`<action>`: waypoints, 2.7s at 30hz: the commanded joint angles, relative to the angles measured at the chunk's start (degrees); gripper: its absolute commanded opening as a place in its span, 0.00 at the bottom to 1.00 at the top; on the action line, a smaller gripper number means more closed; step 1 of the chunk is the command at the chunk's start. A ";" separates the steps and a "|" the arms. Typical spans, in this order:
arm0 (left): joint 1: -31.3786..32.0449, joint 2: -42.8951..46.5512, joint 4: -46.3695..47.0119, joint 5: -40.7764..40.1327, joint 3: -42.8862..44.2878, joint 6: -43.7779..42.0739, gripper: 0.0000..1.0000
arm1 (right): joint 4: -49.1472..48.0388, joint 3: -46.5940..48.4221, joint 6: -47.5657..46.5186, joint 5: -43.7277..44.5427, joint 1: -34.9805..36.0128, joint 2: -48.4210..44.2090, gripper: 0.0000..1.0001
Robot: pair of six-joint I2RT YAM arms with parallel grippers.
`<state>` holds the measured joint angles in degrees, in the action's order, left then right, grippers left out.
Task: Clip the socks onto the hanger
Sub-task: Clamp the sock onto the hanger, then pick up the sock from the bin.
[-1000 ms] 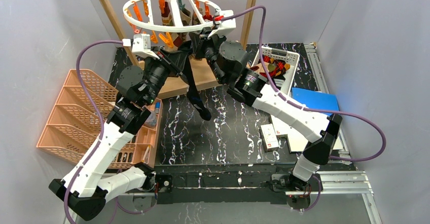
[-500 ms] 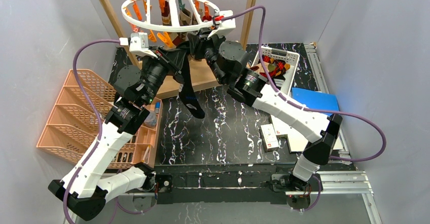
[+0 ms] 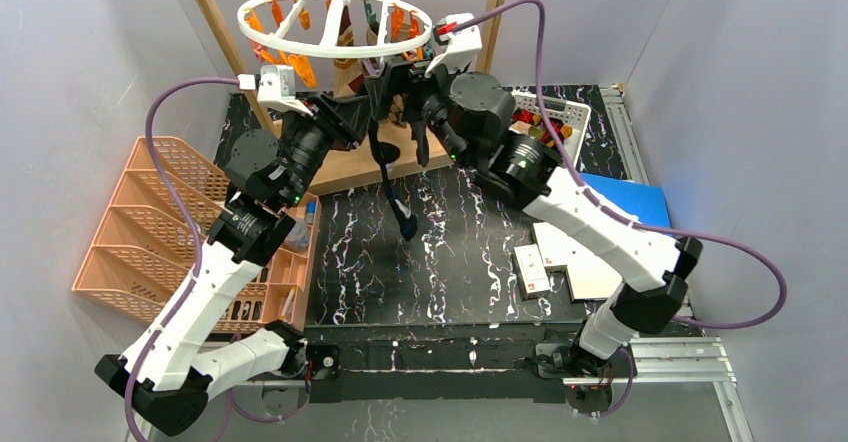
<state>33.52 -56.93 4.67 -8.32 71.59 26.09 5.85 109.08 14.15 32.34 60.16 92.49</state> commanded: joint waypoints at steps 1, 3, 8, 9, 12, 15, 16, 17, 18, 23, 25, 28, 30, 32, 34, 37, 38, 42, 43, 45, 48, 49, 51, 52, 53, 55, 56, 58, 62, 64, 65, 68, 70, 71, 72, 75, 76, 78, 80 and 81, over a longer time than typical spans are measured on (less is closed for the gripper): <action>0.23 1.79 1.75 1.08 -1.46 -0.82 0.48 | 6.02 1.40 0.00 -0.77 0.40 -6.88 0.99; 0.23 2.62 1.30 1.24 -2.58 -1.18 0.66 | 7.16 -1.46 -0.82 1.04 0.40 -9.73 0.99; 0.23 6.51 -1.63 0.67 -6.52 -2.80 0.98 | 9.43 -13.33 -2.61 9.84 0.06 -18.07 0.99; 0.23 7.61 -2.50 0.19 -7.49 -3.08 0.99 | 10.06 -16.18 -2.79 11.53 -0.70 -19.27 0.99; 0.23 12.29 -4.29 -1.79 -12.07 -4.57 0.98 | 16.59 -23.67 4.91 6.87 -11.26 -21.90 0.98; 0.23 17.96 -8.43 -6.02 -16.26 -5.52 0.98 | 17.82 -32.52 11.92 -6.51 -26.74 -24.48 0.94; 0.23 19.71 -9.31 -6.99 -17.47 -5.53 0.98 | 16.55 -35.63 13.06 -9.03 -30.32 -25.02 0.93; 0.23 21.39 -10.22 -7.69 -18.60 -5.46 0.98 | 15.35 -38.19 14.48 -11.12 -33.37 -25.26 0.92; 0.23 23.37 -10.85 -8.26 -19.77 -5.23 0.98 | 13.60 -40.90 16.07 -13.49 -36.27 -25.07 0.90; 0.23 27.75 -13.20 -9.58 -24.51 -3.43 0.98 | 3.70 -46.55 19.32 -21.98 -42.49 -20.02 0.81; 0.23 28.52 -14.04 -9.51 -25.84 -2.65 0.98 | 1.78 -45.79 19.27 -22.34 -42.54 -16.18 0.81; 0.23 29.03 -15.76 -9.01 -27.28 -1.74 0.99 | -1.12 -43.81 18.44 -22.42 -42.72 -10.15 0.80; 0.23 29.49 -16.67 -9.38 -28.24 -1.34 0.98 | -1.99 -41.71 17.44 -22.31 -42.93 -6.10 0.80; 0.24 30.03 -17.40 -10.11 -29.08 -0.98 0.98 | -1.66 -39.17 16.92 -22.05 -43.25 -1.93 0.79; 0.23 30.57 -17.92 -10.72 -29.75 -0.94 0.98 | -1.61 -37.12 16.31 -22.17 -43.64 1.51 0.77; 0.23 31.12 -18.41 -11.38 -30.42 -0.95 0.98 | -1.66 -34.53 15.23 -23.43 -43.72 5.34 0.72; 0.23 31.22 -18.50 -11.56 -30.64 -0.95 0.98 | -1.56 -33.91 14.88 -23.68 -43.69 6.34 0.69; 0.23 30.94 -18.72 -11.85 -31.39 -0.70 0.98 | 1.44 -30.81 13.78 -23.18 -43.87 9.49 0.53; 0.23 30.77 -18.73 -11.86 -31.50 -0.61 0.98 | 1.85 -30.48 13.60 -22.81 -43.92 9.60 0.42; 0.23 30.44 -18.94 -11.85 -31.47 -0.47 0.98 | 1.43 -30.86 13.37 -22.01 -43.90 8.63 0.25; 0.23 30.18 -19.10 -12.75 -31.22 -0.18 0.98 | 1.10 -31.25 13.07 -21.22 -43.90 5.19 0.06; 0.23 30.09 -19.16 -13.17 -31.15 -0.10 0.98 | 0.91 -31.41 12.85 -21.08 -43.91 3.80 0.01; 0.23 29.58 -18.97 -13.40 -30.64 -0.07 0.98 | 1.43 -31.36 12.38 -20.12 -43.90 0.18 0.01; 0.23 29.24 -18.91 -13.50 -30.30 -0.07 0.98 | 1.89 -31.14 12.13 -19.83 -43.92 -1.29 0.01; 0.23 28.81 -18.91 -13.49 -29.96 -0.03 0.98 | 2.20 -31.06 11.79 -19.63 -43.96 -2.94 0.01; 0.23 27.86 -18.75 -13.29 -29.20 0.17 0.97 | 3.10 -30.79 11.17 -19.77 -43.91 -6.19 0.01; 0.23 27.12 -18.53 -13.02 -28.94 0.23 0.97 | 3.60 -30.64 10.79 -20.43 -43.96 -8.00 0.01; 0.23 26.07 -18.22 -12.44 -27.97 0.75 0.97 | 3.50 -30.96 9.84 -22.89 -43.73 -11.85 0.01; 0.23 24.17 -17.14 -11.01 -27.30 2.20 0.97 | 1.10 -33.38 7.81 -38.73 -42.81 -18.89 0.01; 0.23 23.34 -16.59 -10.20 -27.19 2.82 0.97 | 0.99 -33.79 6.73 -48.04 -40.70 -20.62 0.01; 0.23 23.03 -16.55 -10.00 -26.94 3.02 0.97 | 1.92 -33.68 5.93 -50.57 -38.88 -21.12 0.01; 0.23 22.90 -16.67 -9.88 -26.28 2.97 0.96 | 5.22 -34.63 1.47 -56.33 -33.97 -23.08 0.01; 0.23 23.43 -16.78 -9.83 -26.07 2.39 0.96 | 6.97 -37.89 -0.39 -59.53 -32.55 -24.85 0.01; 0.23 23.78 -16.79 -9.62 -25.99 2.08 0.96 | 7.74 -39.60 -0.76 -60.47 -32.40 -25.99 0.01; 0.23 24.16 -16.75 -9.13 -25.98 1.59 0.97 | 8.32 -41.23 -0.47 -60.64 -32.39 -27.31 0.01; 0.24 25.66 -15.17 -5.57 -26.46 -2.04 0.97 | 8.74 -44.44 1.89 -63.98 -32.33 -30.98 0.01; 0.23 26.17 -13.81 -3.12 -26.92 -4.45 0.98 | 9.60 -44.14 3.40 -65.36 -32.33 -31.61 0.01; 0.25 27.19 -10.94 2.86 -27.86 -10.11 0.98 | 12.66 -41.78 6.31 -67.50 -32.38 -31.80 0.01; 0.23 28.07 -7.22 10.23 -29.17 -15.46 0.98 | 15.34 -39.02 10.89 -69.10 -32.30 -31.24 0.01; 0.23 28.59 -4.27 15.20 -30.30 -17.44 0.98 | 16.21 -37.76 13.51 -70.48 -32.37 -30.89 0.01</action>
<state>33.54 -30.11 -8.75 -8.64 43.11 19.62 19.22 65.08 19.57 -30.92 27.99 62.81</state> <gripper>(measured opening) 0.982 0.036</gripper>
